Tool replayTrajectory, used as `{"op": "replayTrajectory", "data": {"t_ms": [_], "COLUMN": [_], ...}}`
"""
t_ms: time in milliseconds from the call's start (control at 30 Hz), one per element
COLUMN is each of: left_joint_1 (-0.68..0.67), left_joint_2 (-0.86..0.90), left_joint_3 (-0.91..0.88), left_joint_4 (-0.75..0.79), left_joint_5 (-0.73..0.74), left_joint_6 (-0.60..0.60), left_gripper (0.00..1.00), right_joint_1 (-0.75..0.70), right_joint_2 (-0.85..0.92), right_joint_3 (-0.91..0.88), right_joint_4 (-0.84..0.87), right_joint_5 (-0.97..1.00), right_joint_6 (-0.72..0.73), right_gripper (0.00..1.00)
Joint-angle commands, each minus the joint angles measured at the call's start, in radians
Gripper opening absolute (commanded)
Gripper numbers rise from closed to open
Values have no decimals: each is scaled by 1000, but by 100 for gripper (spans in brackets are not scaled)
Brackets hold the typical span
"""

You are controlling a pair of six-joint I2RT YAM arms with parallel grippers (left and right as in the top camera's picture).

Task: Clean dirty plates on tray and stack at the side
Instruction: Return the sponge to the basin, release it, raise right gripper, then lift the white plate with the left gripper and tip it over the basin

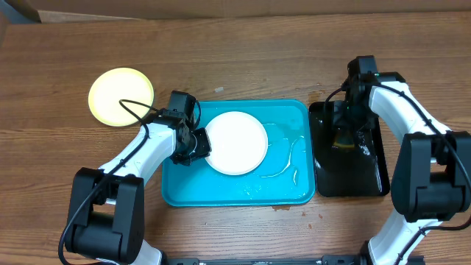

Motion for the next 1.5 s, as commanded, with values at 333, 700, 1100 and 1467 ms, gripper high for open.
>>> {"op": "replayTrajectory", "data": {"t_ms": [333,700,1100,1467], "left_joint_1": [-34,-92,-92,-91], "left_joint_2": [0,0,10,48], "left_joint_3": [-13,-13,-13,27], "left_joint_4": [-14,4,-2,-28], "left_joint_5": [7,-46,-79,-61], "left_joint_6": [4,-13,-43,-29], "left_gripper": [37,36,24,4], "right_joint_1": [-190,-308,-308,-308], "right_joint_2": [-22,-22,-22,-22], "right_joint_3": [188,187,187,187], "right_joint_4": [0,-17,-15,-15], "right_joint_5": [-122,-122,-123,-123], "right_joint_6": [93,93,93,93], "right_gripper": [78,100,100,100]}}
